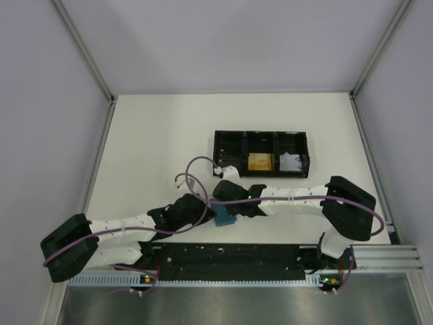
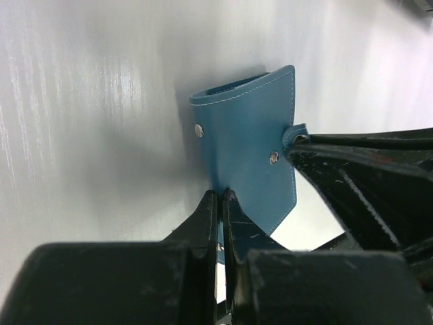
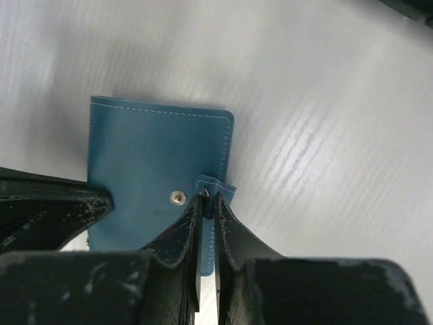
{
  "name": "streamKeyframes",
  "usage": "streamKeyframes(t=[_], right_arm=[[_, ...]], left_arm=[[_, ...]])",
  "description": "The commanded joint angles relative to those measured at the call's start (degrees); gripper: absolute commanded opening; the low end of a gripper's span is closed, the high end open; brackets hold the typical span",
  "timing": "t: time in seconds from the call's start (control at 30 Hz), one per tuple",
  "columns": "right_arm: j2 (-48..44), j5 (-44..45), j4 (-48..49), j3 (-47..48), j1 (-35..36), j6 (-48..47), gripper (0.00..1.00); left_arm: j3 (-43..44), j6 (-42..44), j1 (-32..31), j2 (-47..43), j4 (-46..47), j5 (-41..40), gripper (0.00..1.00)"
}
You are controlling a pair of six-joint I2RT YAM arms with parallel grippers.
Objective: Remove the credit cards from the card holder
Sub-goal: Open the card holder at the center of the board.
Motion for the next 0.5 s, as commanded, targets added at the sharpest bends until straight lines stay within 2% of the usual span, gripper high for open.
streamKeyframes(t=[0.0,0.2,0.23,0.27,0.4,0.47], right_arm=[[-6.33,-1.23,1.61,-3.58,-2.11,2.69,0.04],[-12.75,-8.34,7.84,-11.48,-6.15,4.62,0.00],[-13.37,-9.48,9.60,-12.89,-6.60,5.06,0.00],[-13.81,-10.89,10.83,-13.86,-6.95,5.33,0.00],[-14.16,-14.14,15.49,-16.67,-7.39,6.82,0.00],[-14.16,-15.99,18.30,-18.17,-8.09,8.05,0.00]], left_arm=[[0.92,2.37,-0.81,-1.68,-3.19,-1.99,0.00],[3.56,6.59,-0.55,0.08,-5.75,-4.37,0.00],[4.26,7.47,-0.55,0.34,-6.44,-4.72,0.04],[4.87,8.17,-0.63,0.43,-7.23,-5.42,0.12],[9.35,12.65,-0.90,-0.09,-12.59,-5.43,0.67],[12.07,14.15,-1.77,0.43,-15.14,-6.12,0.86]])
